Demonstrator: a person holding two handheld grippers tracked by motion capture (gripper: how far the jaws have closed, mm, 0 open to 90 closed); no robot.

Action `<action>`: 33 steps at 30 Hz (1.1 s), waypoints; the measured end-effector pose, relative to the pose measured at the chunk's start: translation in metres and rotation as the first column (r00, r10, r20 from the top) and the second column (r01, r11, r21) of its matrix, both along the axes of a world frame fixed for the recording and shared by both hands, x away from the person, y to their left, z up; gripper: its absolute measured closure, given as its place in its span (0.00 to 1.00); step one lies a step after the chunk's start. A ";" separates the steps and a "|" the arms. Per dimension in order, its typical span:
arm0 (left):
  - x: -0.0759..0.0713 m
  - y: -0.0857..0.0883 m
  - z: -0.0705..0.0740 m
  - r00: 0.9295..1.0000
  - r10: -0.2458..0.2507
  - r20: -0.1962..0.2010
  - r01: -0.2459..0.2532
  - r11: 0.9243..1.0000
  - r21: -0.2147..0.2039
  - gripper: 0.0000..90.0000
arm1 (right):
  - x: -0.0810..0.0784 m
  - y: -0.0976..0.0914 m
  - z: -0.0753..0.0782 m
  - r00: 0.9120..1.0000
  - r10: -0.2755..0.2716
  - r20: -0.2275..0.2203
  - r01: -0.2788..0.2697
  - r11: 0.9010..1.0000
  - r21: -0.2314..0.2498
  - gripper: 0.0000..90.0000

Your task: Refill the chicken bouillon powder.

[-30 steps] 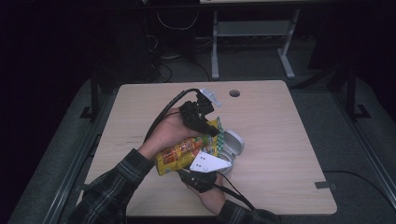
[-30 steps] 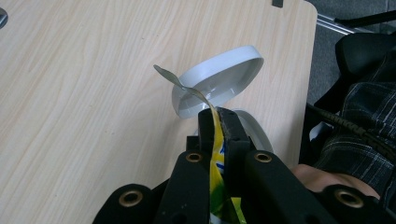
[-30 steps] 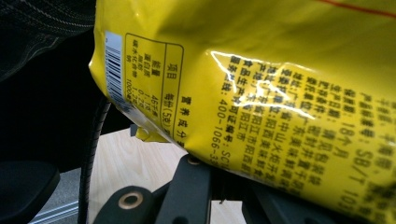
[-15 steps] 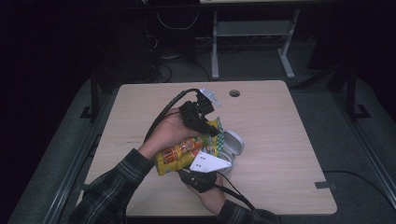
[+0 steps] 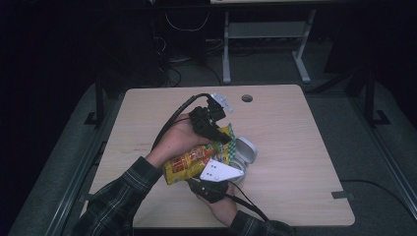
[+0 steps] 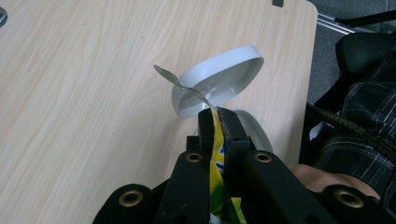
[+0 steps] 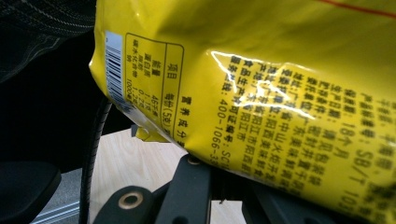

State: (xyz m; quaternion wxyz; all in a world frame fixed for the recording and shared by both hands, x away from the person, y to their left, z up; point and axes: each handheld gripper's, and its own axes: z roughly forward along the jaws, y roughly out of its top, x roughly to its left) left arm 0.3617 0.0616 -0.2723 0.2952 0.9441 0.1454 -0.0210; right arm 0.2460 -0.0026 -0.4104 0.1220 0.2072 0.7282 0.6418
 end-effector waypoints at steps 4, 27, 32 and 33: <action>0.000 0.000 0.000 1.000 0.002 -0.003 -0.002 1.000 0.001 1.00 | 0.000 0.000 0.000 1.000 0.000 0.000 0.000 1.000 0.001 1.00; 0.000 -0.003 0.001 1.000 0.004 -0.005 -0.004 1.000 0.009 1.00 | 0.000 -0.001 0.001 1.000 0.004 -0.003 -0.004 1.000 0.011 1.00; 0.000 -0.004 0.001 1.000 0.008 -0.006 -0.008 1.000 0.009 1.00 | 0.000 -0.001 0.001 1.000 0.005 -0.007 -0.005 1.000 0.013 1.00; 0.000 -0.004 0.001 1.000 0.008 -0.006 -0.008 1.000 0.009 1.00 | 0.000 -0.002 0.001 1.000 0.005 -0.007 -0.005 1.000 0.013 1.00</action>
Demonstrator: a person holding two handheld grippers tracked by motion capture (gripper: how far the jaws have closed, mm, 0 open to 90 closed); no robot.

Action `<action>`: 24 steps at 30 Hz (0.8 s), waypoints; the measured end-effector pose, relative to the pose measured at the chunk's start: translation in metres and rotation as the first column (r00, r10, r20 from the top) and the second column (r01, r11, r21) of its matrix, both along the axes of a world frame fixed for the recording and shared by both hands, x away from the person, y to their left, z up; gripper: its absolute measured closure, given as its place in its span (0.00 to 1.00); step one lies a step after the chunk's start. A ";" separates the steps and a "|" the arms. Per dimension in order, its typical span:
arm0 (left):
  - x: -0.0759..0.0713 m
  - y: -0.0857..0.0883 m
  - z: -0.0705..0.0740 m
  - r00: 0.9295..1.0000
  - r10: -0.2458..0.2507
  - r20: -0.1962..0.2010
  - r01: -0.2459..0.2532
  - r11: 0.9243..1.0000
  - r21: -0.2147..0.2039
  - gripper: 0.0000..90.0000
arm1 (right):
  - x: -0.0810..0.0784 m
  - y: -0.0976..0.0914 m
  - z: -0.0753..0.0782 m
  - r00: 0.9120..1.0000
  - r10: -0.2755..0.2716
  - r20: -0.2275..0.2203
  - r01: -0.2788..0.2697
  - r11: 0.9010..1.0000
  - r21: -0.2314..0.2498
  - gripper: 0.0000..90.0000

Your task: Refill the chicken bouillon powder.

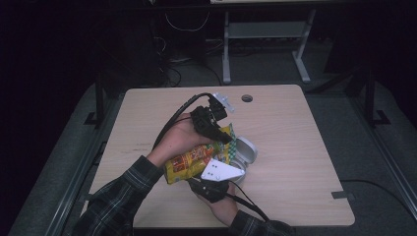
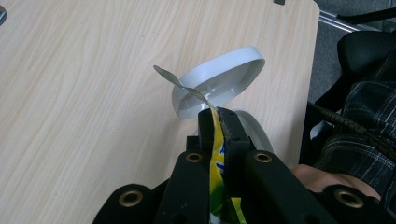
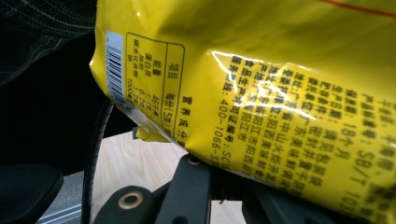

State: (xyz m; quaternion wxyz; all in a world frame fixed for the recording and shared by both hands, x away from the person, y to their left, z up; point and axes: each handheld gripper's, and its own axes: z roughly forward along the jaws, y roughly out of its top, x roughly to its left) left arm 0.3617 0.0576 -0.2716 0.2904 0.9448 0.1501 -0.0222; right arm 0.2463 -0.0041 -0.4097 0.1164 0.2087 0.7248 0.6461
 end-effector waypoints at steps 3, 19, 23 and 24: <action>0.000 0.000 0.000 1.000 0.001 0.000 -0.001 1.000 0.000 1.00 | 0.000 0.000 0.000 1.000 0.000 0.000 0.000 1.000 0.001 1.00; 0.000 -0.001 0.000 1.000 0.001 0.002 -0.001 1.000 -0.001 1.00 | 0.001 -0.001 0.000 1.000 0.000 0.000 0.000 1.000 0.003 1.00; 0.000 -0.001 0.001 1.000 0.000 0.005 0.000 1.000 0.002 1.00 | 0.001 -0.001 0.000 1.000 0.000 0.001 0.000 1.000 0.005 1.00; 0.000 -0.001 0.001 1.000 0.000 0.004 0.000 1.000 0.001 1.00 | 0.001 -0.001 0.000 1.000 0.001 0.000 -0.001 1.000 0.005 1.00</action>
